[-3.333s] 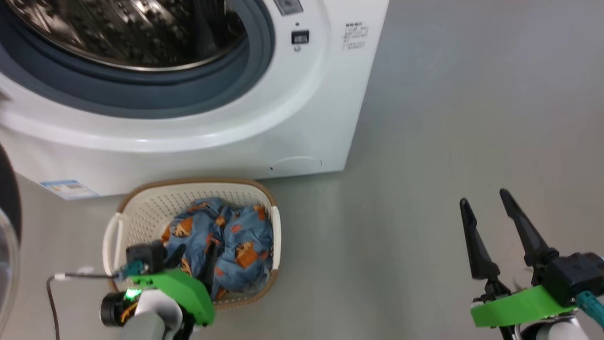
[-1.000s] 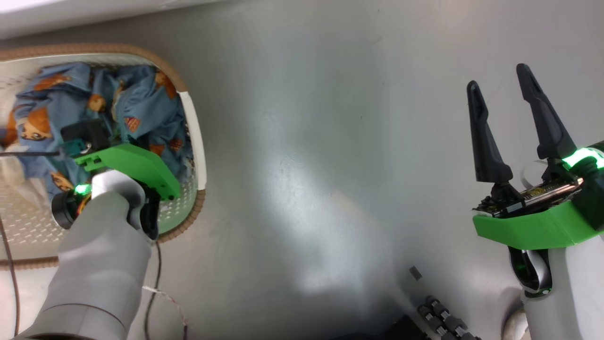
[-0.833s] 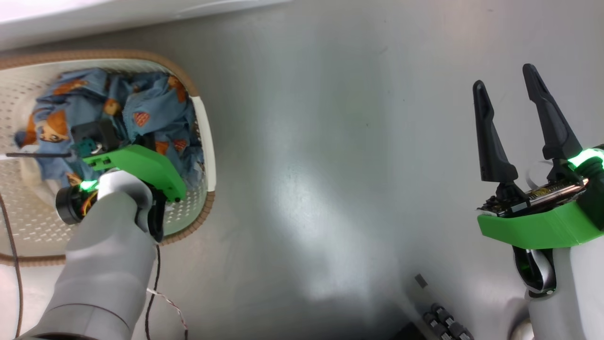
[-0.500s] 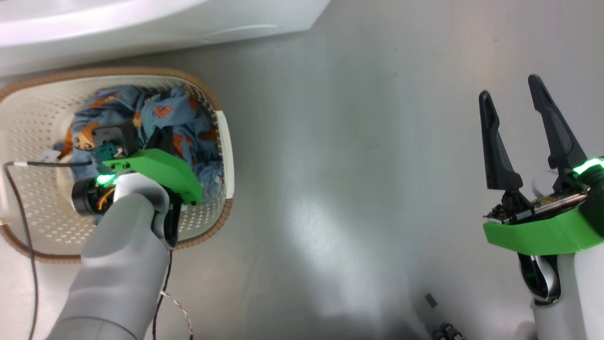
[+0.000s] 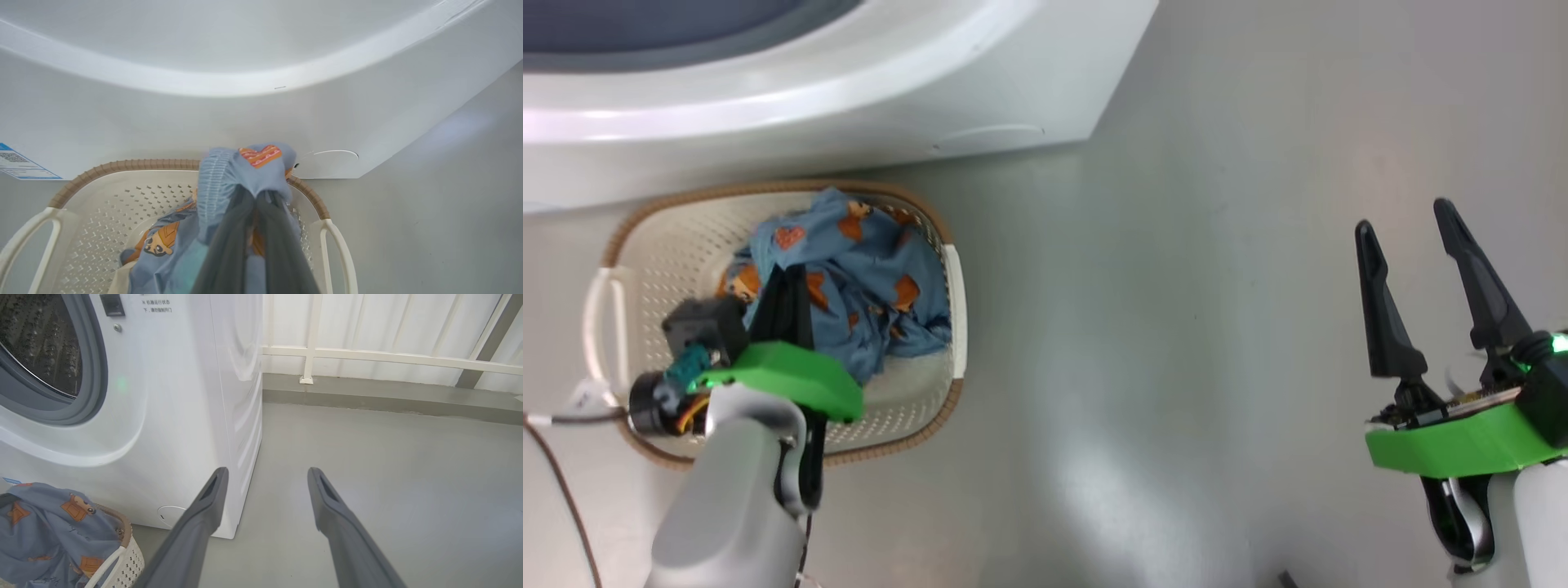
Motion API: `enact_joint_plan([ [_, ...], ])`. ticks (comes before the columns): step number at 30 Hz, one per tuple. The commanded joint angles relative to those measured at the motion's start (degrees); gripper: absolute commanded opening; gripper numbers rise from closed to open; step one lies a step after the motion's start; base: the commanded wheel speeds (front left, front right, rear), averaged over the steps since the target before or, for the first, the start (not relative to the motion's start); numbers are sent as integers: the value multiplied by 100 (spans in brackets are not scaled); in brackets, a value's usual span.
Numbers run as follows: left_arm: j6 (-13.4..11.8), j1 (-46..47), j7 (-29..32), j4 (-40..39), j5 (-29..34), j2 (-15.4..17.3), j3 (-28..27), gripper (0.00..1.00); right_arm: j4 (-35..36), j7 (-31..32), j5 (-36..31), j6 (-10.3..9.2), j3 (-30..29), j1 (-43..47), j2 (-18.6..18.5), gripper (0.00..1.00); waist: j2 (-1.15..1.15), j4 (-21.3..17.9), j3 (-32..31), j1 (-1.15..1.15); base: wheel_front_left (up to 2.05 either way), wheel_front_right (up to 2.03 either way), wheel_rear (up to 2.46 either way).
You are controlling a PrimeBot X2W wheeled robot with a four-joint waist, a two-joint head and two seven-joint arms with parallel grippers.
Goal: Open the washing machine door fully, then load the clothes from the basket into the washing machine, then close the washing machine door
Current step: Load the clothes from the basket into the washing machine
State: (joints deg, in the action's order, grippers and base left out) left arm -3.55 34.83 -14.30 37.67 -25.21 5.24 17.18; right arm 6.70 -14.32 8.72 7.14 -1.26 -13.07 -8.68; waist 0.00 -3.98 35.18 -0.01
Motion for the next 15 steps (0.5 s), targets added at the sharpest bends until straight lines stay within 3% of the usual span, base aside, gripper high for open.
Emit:
enact_joint_plan([
  [1,-57,-316,-69,-324,111,182,-219,0,88,-68,-92,35,63,229,-14,100,0,170,-403,1,0,0,0],
  [15,-118,-1866,-70,-2133,536,475,-538,0,-157,-68,-148,35,1,990,67,100,0,411,-1795,1,0,0,0],
])
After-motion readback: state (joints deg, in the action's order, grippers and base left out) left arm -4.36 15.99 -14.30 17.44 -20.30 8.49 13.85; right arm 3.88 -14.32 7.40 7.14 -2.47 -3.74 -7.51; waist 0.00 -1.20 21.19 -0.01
